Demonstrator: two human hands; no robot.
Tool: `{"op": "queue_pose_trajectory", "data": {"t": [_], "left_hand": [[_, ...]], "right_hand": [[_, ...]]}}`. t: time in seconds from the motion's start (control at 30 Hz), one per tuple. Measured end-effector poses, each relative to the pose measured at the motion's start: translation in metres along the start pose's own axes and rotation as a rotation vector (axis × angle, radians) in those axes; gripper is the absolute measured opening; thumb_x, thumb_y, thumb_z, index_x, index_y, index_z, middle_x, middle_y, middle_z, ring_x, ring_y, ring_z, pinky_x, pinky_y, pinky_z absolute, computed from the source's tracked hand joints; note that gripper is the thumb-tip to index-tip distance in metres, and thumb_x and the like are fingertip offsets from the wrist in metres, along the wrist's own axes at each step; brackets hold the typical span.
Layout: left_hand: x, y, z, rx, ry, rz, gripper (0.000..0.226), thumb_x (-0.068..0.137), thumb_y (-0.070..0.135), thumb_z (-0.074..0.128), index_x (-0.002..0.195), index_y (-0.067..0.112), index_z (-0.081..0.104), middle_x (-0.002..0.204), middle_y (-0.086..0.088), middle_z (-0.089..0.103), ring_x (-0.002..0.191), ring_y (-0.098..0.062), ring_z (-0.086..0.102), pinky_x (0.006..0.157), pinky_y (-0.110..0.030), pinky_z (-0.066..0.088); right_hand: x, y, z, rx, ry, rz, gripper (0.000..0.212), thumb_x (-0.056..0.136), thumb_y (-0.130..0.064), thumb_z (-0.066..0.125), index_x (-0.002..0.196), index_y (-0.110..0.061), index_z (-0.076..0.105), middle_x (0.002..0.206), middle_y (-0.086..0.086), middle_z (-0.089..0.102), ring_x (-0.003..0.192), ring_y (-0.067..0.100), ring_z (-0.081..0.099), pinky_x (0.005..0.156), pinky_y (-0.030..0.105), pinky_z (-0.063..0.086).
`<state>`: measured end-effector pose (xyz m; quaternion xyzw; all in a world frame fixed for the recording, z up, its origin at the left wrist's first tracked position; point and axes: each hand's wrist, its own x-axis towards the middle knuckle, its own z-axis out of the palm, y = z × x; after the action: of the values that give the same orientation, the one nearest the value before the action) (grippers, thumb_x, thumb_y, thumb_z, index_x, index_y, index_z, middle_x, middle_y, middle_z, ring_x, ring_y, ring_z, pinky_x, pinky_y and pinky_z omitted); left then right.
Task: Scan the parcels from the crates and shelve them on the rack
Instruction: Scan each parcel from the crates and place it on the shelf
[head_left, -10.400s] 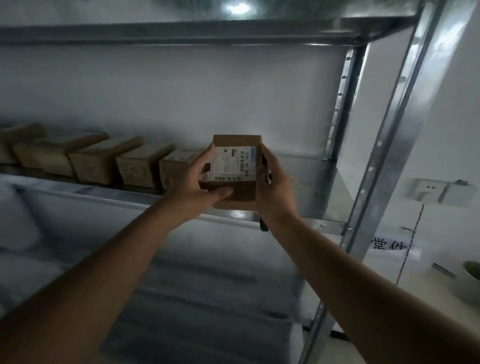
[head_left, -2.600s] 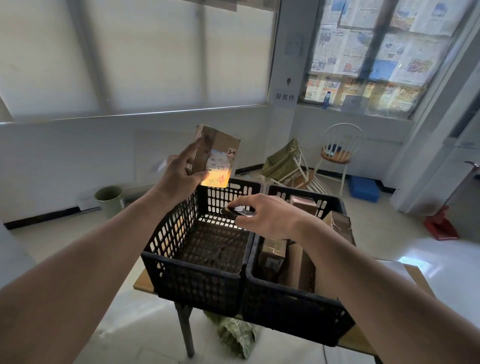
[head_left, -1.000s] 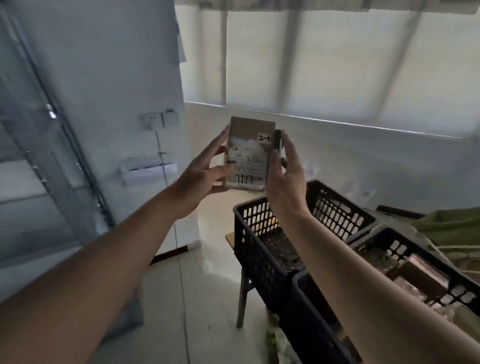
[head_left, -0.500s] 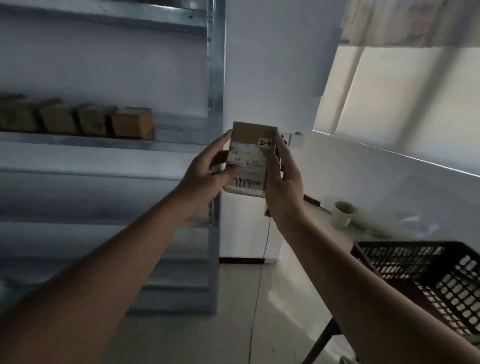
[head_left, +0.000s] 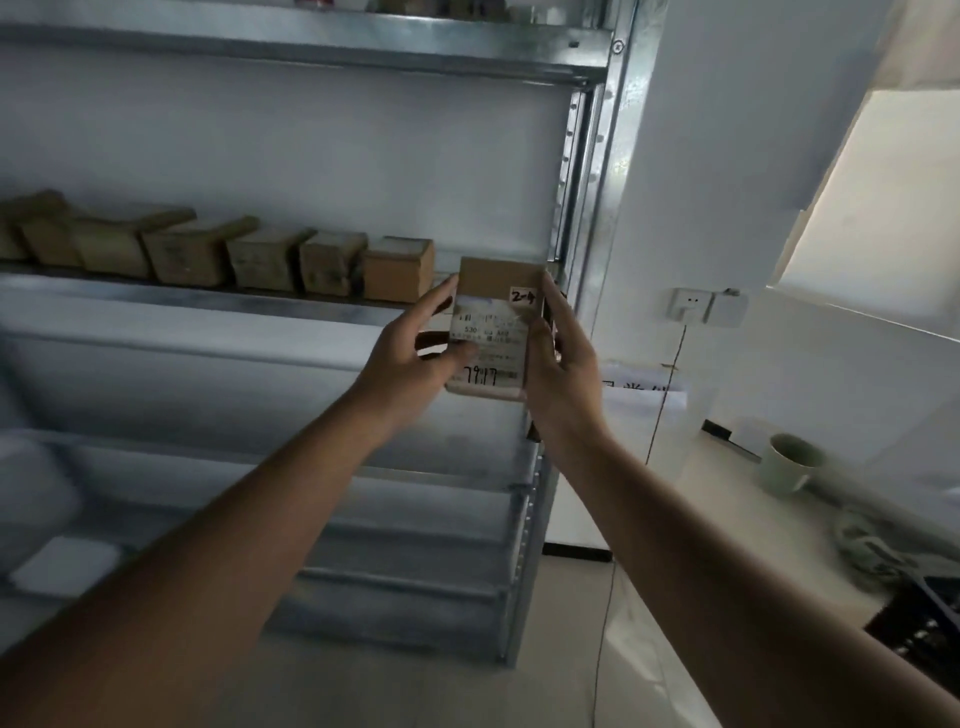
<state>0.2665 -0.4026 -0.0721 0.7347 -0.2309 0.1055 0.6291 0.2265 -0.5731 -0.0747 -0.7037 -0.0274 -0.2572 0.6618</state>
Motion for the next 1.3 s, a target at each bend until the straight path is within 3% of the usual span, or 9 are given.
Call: {"op": "queue_pose_trajectory", "data": {"t": [0.27,0.37,0.63,0.7,0.83,1.03,1.1,1.23,1.3], "left_hand": [[0.092,-0.05,-0.008,0.094,0.019,0.023,0.067,0.101,0.013,0.069,0.156,0.041,0.044,0.154,0.008,0.05,0.139,-0.01,0.051,0.101,-0.023,0.055],[0.133,-0.067,-0.003,0.115,0.011,-0.017,0.066,0.104,0.011,0.063,0.159,0.037,0.039,0.159,0.005,0.046,0.143,-0.014,0.048,0.107,-0.029,0.052],[0.22,-0.093,0.006,0.162,0.037,-0.139,0.057,0.111,0.011,0.047,0.161,0.033,0.035,0.151,0.001,0.045,0.105,0.003,0.066,0.075,-0.011,0.055],[0.235,-0.1,0.004,0.175,0.04,-0.161,0.056,0.111,0.009,0.045,0.162,0.032,0.034,0.148,-0.001,0.048,0.096,0.008,0.067,0.072,-0.013,0.056],[0.26,-0.113,-0.004,0.266,0.048,-0.209,0.055,0.112,0.012,0.042,0.163,0.03,0.031,0.149,-0.006,0.054,0.106,-0.012,0.069,0.088,-0.035,0.062],[0.285,-0.124,-0.006,0.444,-0.021,-0.244,0.058,0.111,0.012,0.042,0.165,0.028,0.028,0.145,-0.009,0.055,0.097,-0.014,0.065,0.054,-0.012,0.048],[0.289,-0.124,-0.005,0.496,-0.05,-0.254,0.061,0.109,0.008,0.043,0.165,0.026,0.028,0.148,-0.01,0.052,0.106,-0.016,0.064,0.061,-0.015,0.052],[0.295,-0.124,-0.001,0.636,-0.079,-0.253,0.061,0.107,0.006,0.044,0.164,0.024,0.031,0.154,-0.012,0.043,0.131,-0.03,0.055,0.1,-0.043,0.057],[0.299,-0.124,0.0,0.677,-0.1,-0.244,0.059,0.106,0.007,0.044,0.163,0.021,0.034,0.149,-0.011,0.047,0.131,-0.031,0.053,0.104,-0.048,0.054]], "right_hand": [[0.105,0.041,0.035,-0.045,-0.052,-0.025,0.049,0.113,-0.03,0.049,0.158,-0.048,0.044,0.15,-0.013,0.059,0.117,0.006,0.067,0.084,0.03,0.065],[0.151,0.057,0.042,-0.048,-0.057,0.01,0.05,0.114,-0.027,0.049,0.159,-0.047,0.044,0.149,-0.013,0.06,0.118,0.011,0.068,0.088,0.035,0.065],[0.251,0.084,0.057,-0.134,-0.147,0.113,0.048,0.115,-0.031,0.042,0.16,-0.047,0.039,0.131,-0.011,0.065,0.102,0.009,0.071,0.078,0.028,0.064],[0.269,0.089,0.063,-0.164,-0.168,0.124,0.047,0.115,-0.031,0.043,0.16,-0.046,0.041,0.132,-0.011,0.065,0.104,0.009,0.071,0.083,0.029,0.064],[0.298,0.101,0.076,-0.216,-0.232,0.173,0.044,0.115,-0.026,0.043,0.156,-0.039,0.048,0.129,-0.001,0.068,0.107,0.022,0.073,0.088,0.044,0.065],[0.325,0.114,0.084,-0.434,-0.282,0.218,0.04,0.11,-0.014,0.049,0.145,-0.033,0.058,0.117,0.002,0.071,0.106,0.027,0.073,0.089,0.047,0.064],[0.33,0.118,0.084,-0.509,-0.294,0.228,0.042,0.108,-0.014,0.054,0.144,-0.034,0.058,0.118,0.002,0.071,0.109,0.028,0.072,0.093,0.048,0.063],[0.334,0.123,0.083,-0.642,-0.297,0.237,0.043,0.107,-0.019,0.054,0.142,-0.043,0.058,0.118,-0.002,0.071,0.115,0.029,0.068,0.1,0.055,0.057],[0.336,0.124,0.084,-0.685,-0.287,0.236,0.045,0.107,-0.019,0.053,0.142,-0.047,0.058,0.118,-0.003,0.071,0.116,0.029,0.067,0.101,0.056,0.056]]}}
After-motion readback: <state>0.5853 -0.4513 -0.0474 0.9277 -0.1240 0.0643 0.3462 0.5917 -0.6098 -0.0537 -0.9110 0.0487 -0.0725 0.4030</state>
